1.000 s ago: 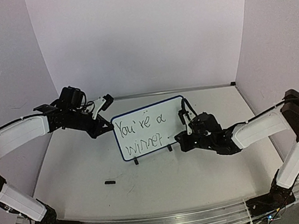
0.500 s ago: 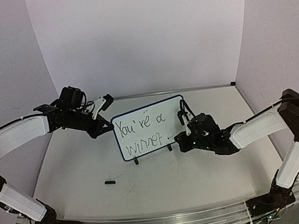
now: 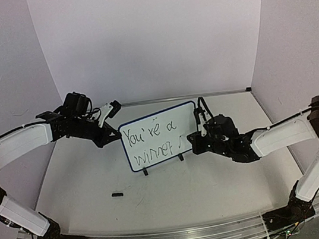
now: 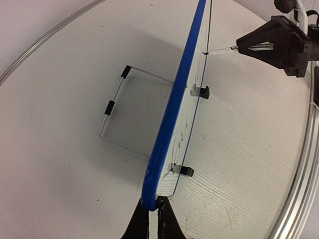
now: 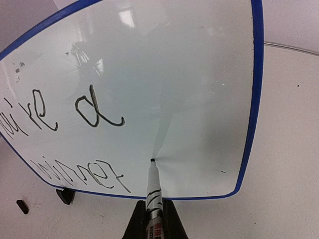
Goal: Write a sentence on the whiteboard
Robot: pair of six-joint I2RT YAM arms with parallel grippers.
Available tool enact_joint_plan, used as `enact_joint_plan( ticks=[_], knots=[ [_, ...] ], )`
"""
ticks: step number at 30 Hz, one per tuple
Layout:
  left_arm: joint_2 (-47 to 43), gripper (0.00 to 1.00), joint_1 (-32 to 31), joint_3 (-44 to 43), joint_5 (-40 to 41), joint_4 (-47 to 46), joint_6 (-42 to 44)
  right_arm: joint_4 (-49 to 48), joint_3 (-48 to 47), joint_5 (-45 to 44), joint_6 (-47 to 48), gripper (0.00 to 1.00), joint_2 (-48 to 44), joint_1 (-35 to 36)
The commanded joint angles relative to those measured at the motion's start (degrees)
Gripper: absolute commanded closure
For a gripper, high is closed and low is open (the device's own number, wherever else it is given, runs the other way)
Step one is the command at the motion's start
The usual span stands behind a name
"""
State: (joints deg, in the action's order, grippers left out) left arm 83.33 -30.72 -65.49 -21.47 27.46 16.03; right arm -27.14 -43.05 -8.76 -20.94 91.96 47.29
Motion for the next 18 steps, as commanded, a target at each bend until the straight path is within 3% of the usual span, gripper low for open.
enact_joint_plan(
  ticks=[1, 18],
  knots=[
    [1.86, 1.00, 0.13, 0.09, 5.48, 3.50, 2.23, -2.11, 0.34, -4.43, -1.72, 1.00, 0.76, -0.27],
    [1.85, 1.00, 0.13, 0.15, 5.74, 3.49, 2.24, -2.92, 2.78, -2.32, -6.00, 1.00, 4.72, -0.23]
  ],
)
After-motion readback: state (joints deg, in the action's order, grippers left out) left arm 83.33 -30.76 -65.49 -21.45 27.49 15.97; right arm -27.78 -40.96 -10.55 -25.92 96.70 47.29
